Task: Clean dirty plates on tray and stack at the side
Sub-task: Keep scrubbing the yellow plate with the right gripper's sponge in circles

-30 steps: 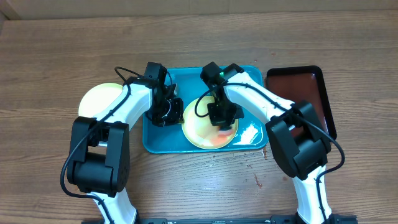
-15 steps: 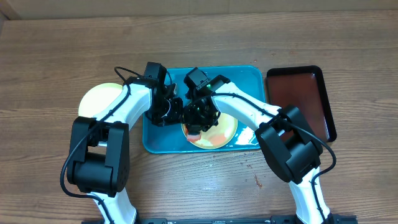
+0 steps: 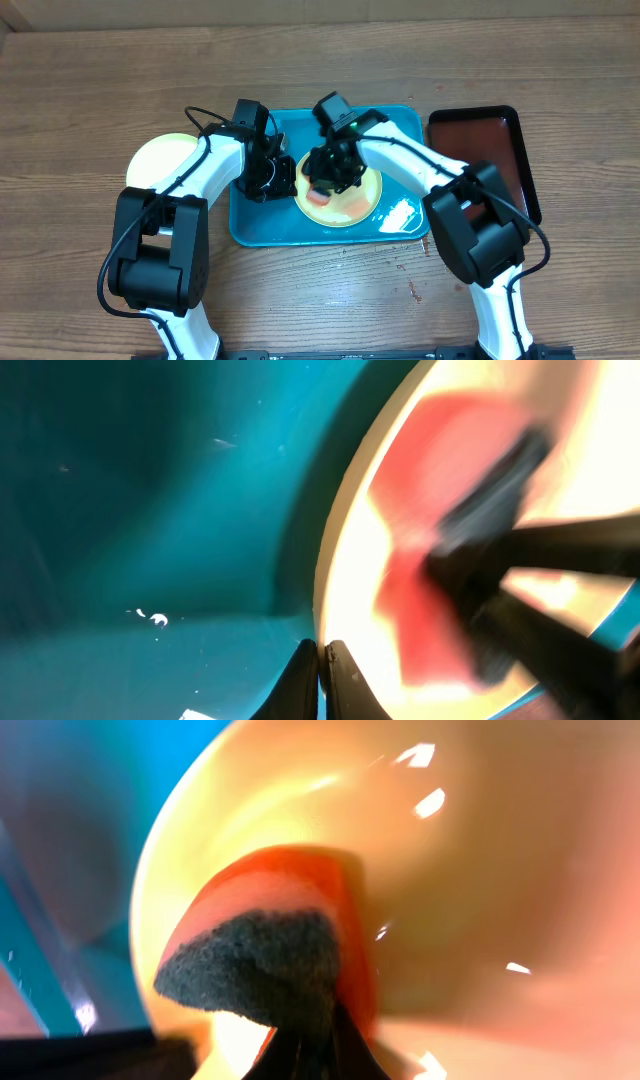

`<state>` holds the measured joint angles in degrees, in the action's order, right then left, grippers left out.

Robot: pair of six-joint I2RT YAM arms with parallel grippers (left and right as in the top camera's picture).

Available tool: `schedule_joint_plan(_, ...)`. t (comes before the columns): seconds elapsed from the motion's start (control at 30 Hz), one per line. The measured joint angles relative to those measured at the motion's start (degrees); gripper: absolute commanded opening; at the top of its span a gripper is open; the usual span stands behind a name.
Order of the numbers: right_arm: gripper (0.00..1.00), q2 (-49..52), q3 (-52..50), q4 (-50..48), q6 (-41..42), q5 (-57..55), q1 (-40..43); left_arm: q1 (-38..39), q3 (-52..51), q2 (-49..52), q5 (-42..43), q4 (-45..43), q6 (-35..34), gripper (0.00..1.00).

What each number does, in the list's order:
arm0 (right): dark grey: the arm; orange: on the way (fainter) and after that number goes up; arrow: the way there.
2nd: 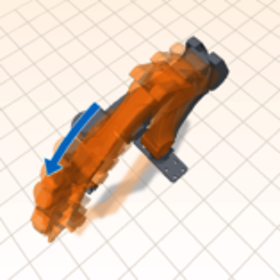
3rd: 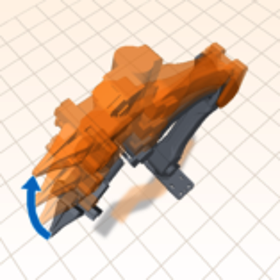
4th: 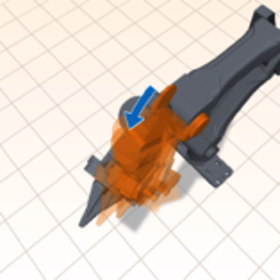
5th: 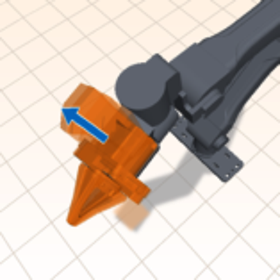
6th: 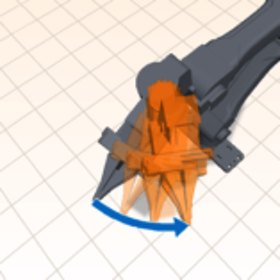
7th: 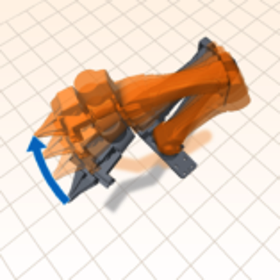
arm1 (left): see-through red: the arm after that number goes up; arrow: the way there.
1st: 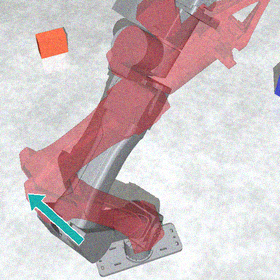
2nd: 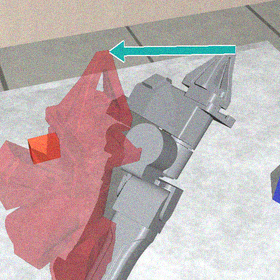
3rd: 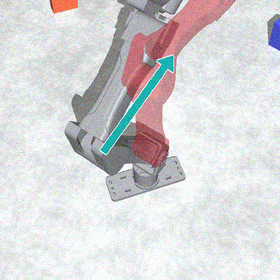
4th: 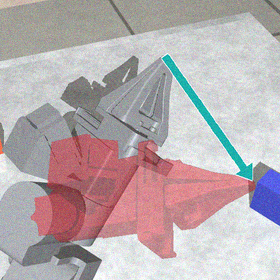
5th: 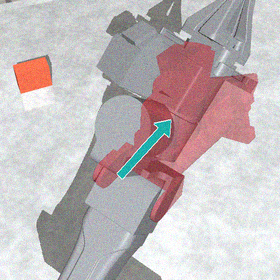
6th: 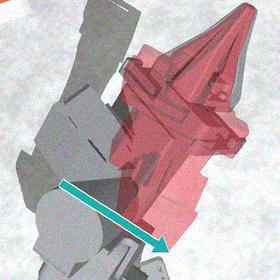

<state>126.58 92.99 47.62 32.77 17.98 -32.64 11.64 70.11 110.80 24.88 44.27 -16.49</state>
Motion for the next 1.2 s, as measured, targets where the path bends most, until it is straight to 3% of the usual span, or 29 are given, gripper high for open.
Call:
schedule_joint_plan(0.27, 0.04, -0.1, 1.1, 4.3, 0.0, -4.6, 5.6, 0.3, 0.0, 0.0, 0.4, -0.1, 0.0, 0.04)
schedule_joint_plan(0.8, 0.04, -0.5, 1.7, 24.0, -6.2, -10.0, 8.3, 0.7, 0.0, 0.0, 2.1, -0.3, 0.0, 0.04)
schedule_joint_plan(1.2, 0.04, -0.6, 0.9, 21.2, -13.7, -7.5, 6.0, 0.6, 0.0, 0.0, 1.4, -0.4, 0.0, 0.04)
